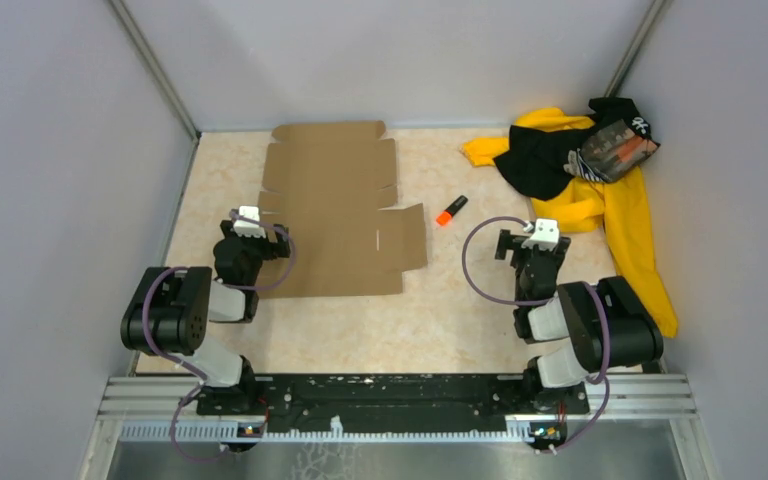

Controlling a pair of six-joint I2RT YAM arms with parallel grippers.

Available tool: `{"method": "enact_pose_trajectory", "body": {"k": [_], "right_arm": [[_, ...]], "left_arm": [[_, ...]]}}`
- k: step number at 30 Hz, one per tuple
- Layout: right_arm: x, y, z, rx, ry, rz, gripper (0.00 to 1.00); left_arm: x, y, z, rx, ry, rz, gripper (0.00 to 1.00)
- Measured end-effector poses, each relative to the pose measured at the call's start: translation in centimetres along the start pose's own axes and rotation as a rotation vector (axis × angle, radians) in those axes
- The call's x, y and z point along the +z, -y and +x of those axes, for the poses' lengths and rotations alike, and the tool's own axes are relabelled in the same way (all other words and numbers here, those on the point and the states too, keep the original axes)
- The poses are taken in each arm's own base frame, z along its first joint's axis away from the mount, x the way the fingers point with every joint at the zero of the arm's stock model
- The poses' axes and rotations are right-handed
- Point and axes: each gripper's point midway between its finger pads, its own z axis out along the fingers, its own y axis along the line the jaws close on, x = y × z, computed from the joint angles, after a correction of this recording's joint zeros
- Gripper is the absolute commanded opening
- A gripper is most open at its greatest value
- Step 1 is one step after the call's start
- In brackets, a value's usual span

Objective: Fold the paper box

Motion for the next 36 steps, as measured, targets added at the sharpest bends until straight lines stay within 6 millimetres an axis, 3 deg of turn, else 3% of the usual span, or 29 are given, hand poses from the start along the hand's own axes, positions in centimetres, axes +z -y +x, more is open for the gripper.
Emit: {"method": "enact_pose_trajectory", "body": {"k": [18,23,27,32,35,36], "right_arm": [[-0.1,-0.2,0.1,-0.002,-0.002,-0.01,0.99],[-1.8,0.0,-1.1,-0.01,0.05,-0.014,0.99],[-2.1,-0.9,-6.0,0.011,0.154,-0.047,0.99],[-1.6,-3.5,-15.0,0.049,0.214,-0.102,0.99],[-2.2,-5.4,-20.4,0.101,0.206,-0.161,0.99],[-2.6,-6.0,-22.3,0.124,0.199,-0.192,0.99]], "left_arm": [[-0.1,0.0,0.0,0.0,-0.005,0.002,0.99],[-0.3,0.6,-1.3,0.005,-0.007,0.026,0.99],[0.0,2.4,-4.2,0.016,0.019,0.073,0.99],[-1.2,5.9,-9.4,-0.025,0.105,0.151,0.99],[-1.1,7.3,-14.0,-0.124,0.105,0.155,0.99],[-0.8,7.8,-16.6,-0.17,0.1,0.156,0.99]]}}
